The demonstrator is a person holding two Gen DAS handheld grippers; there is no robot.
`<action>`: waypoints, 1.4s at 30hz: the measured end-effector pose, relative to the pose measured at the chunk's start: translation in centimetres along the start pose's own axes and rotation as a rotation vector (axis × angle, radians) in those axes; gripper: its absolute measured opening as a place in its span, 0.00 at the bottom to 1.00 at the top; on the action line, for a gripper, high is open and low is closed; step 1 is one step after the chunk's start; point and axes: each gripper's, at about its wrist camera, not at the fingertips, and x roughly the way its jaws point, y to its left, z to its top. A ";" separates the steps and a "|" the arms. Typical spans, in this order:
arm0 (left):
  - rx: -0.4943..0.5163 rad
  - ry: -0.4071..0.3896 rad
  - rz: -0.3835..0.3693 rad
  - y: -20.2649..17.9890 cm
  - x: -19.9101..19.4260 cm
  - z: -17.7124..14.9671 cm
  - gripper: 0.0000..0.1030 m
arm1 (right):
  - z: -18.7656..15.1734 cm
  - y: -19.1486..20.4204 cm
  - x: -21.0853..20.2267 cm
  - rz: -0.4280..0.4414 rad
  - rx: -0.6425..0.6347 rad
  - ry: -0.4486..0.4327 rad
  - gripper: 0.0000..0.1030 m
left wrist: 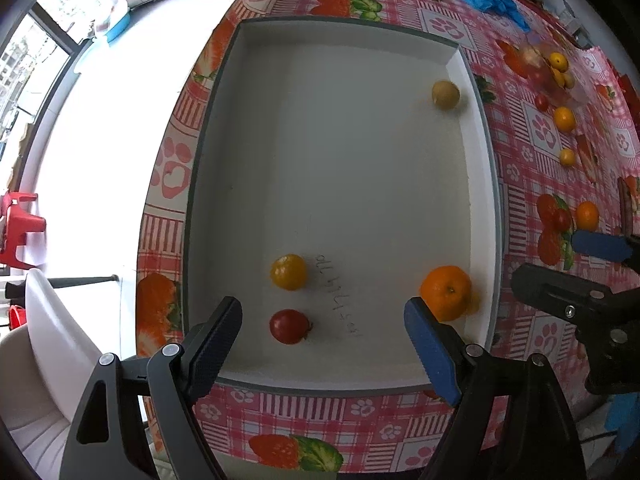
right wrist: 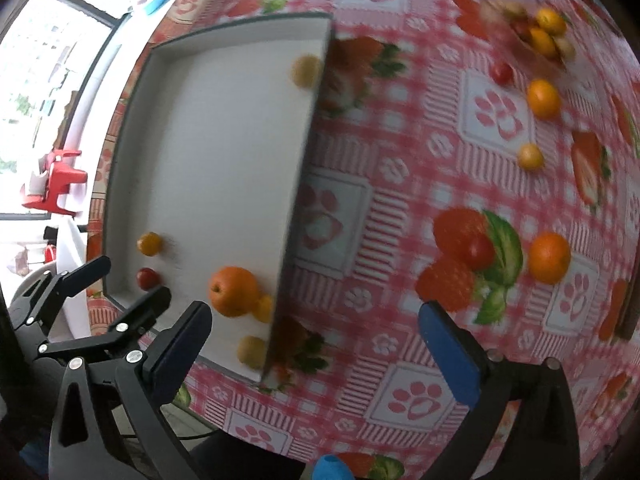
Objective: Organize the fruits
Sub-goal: 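Move both open tools away from the tray toward the loose fruit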
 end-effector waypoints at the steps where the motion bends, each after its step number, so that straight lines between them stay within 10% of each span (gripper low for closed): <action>1: 0.005 0.002 0.000 -0.3 0.0 0.1 0.82 | -0.2 -0.4 0.1 0.002 0.012 0.007 1.00; 42: 0.305 0.032 -0.026 -16.5 0.4 1.5 0.82 | -7.3 -23.0 -3.9 0.034 0.390 0.056 1.00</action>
